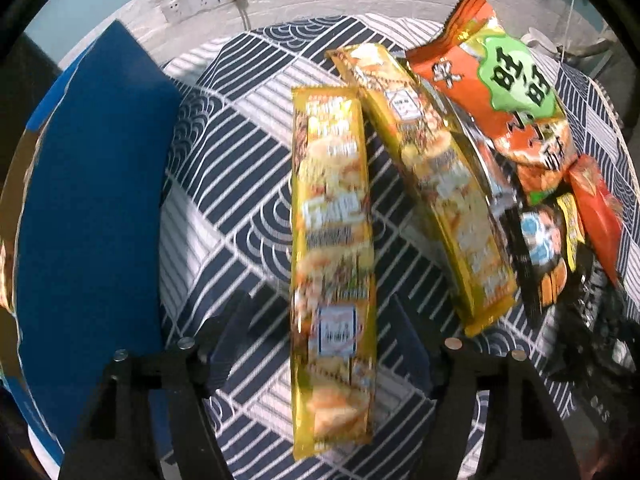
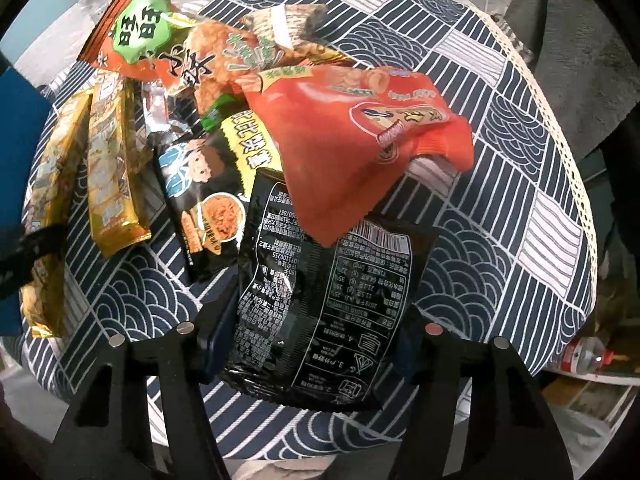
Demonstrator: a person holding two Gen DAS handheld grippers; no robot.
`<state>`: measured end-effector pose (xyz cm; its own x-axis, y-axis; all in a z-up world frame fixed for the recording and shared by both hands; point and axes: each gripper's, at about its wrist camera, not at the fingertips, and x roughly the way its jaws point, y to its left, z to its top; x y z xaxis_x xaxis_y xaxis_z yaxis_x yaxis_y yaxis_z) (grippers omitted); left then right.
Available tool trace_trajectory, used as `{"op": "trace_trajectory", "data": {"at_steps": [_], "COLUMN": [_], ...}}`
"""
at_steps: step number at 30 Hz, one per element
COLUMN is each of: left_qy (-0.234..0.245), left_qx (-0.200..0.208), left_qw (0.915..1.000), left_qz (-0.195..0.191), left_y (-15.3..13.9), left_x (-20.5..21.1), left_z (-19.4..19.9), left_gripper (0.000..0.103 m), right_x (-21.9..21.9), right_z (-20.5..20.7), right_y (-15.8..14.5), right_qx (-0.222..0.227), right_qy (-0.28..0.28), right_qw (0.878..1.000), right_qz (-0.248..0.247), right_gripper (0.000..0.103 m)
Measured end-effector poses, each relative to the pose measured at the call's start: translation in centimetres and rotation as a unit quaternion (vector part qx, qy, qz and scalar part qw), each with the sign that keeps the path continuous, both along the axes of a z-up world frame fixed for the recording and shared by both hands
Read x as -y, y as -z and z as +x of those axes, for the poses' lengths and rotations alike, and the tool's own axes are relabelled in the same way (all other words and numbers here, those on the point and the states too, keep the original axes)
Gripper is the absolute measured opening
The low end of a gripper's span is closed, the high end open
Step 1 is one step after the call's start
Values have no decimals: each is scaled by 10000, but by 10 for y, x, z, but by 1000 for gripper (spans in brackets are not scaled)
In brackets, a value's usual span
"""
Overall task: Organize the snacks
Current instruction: 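Grasp a yellow stick-snack pack with the left tool while the right tool grasps the black bag, then lift the yellow pack and black bag and carry them over the box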
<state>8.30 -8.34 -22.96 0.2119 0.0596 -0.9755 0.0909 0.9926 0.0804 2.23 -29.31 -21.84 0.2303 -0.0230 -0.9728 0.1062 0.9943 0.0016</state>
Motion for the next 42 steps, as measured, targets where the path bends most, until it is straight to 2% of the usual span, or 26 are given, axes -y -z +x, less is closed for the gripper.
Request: {"op": "trace_trajectory", "data": {"at_steps": [7,13,14,15,17,24,33,36,37,42], "left_qy": [-60,120,155,197,221,201,264,323,329,269], "left_qx": [-90,127,182,273,286,232,355,479,495,598], "left_qw": [9999,9997,9995,9991,9993,9995,9990,9983,9982,9977], "left_qz": [52,184,207,244,72,23,-65,-37,-48,-180], "left_y": [11,7,6,1,-5,-13,-28,-45,-59,-80], "left_x": [6,15,16,21,26,18,17,14,0,-4], "left_z": [27,33,34,30,21,-2,-59,-77,-86,-103], "left_gripper": [72,71,62,45,32,31,31,31,31,31], "right_x": [9,11,11,12,9,-17,-50,-59,-62,-70], "right_z": [1,2,1,0,-2,-9,-28,-32,-33,-29], "right_y": [5,8,7,4,0,-19,-36,-47,-52,-69], "right_qx": [23,43,59,85,107,191,316,424,459,703], "right_qy": [10,-50,-91,-102,-128,-495,-842,-909,-926,-1077], "right_qw": [9999,10000,9999,9999,9999,9986,9959,9949,9946,9917], "right_qz": [113,21,-15,-36,-41,16,87,83,82,39], "right_gripper": [64,64,64,64,64,64,64,64,64,64]}}
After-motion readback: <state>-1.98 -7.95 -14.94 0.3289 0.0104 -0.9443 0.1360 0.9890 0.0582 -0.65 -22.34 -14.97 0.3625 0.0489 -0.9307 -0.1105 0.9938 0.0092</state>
